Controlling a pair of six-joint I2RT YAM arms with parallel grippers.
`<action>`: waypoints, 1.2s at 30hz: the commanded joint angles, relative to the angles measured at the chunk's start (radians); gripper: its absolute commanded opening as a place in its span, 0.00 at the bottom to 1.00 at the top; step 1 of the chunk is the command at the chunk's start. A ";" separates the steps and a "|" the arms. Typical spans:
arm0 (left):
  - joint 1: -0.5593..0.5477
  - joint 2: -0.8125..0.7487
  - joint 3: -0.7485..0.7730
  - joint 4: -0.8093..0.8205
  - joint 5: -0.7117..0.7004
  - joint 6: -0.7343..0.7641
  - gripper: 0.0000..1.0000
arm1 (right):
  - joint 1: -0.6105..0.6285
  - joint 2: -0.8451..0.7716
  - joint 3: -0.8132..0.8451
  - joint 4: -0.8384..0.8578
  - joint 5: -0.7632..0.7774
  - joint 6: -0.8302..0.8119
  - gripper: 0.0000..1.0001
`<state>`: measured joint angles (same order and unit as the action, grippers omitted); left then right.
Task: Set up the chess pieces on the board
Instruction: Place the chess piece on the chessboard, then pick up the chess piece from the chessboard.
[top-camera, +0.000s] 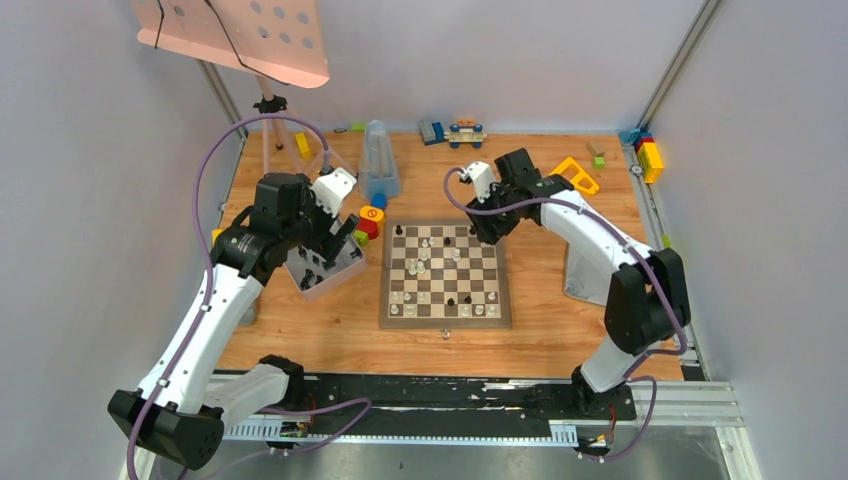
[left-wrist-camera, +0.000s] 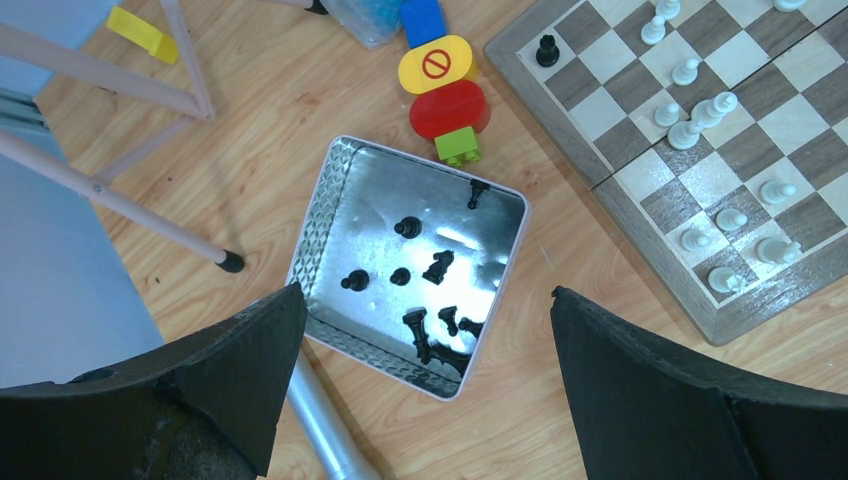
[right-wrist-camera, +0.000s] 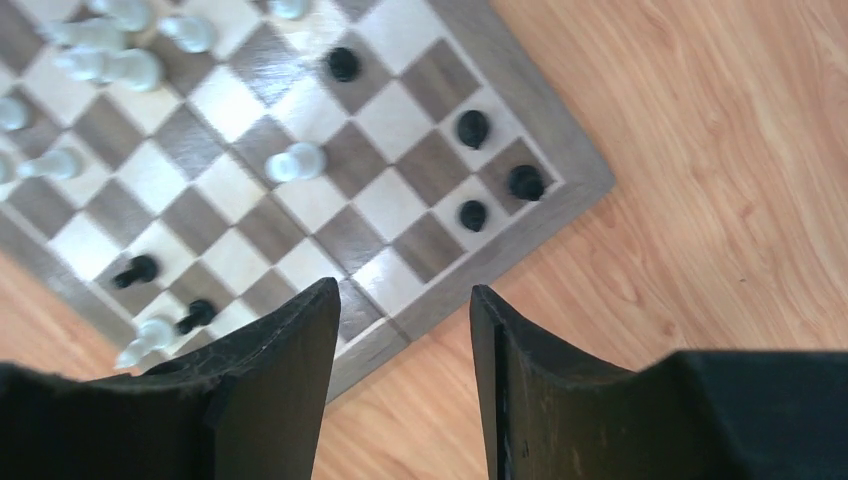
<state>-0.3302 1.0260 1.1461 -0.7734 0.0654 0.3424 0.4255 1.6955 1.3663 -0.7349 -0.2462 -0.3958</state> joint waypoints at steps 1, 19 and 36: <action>0.007 -0.007 0.014 0.017 0.001 0.002 1.00 | 0.086 -0.086 -0.071 -0.012 -0.042 0.038 0.52; 0.007 -0.003 0.011 0.019 0.011 -0.007 1.00 | 0.244 -0.043 -0.223 0.026 -0.071 0.057 0.43; 0.007 -0.009 0.005 0.018 0.004 -0.003 1.00 | 0.263 -0.028 -0.245 0.021 -0.086 0.056 0.32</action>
<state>-0.3302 1.0264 1.1461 -0.7734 0.0692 0.3401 0.6804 1.6661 1.1255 -0.7353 -0.3092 -0.3450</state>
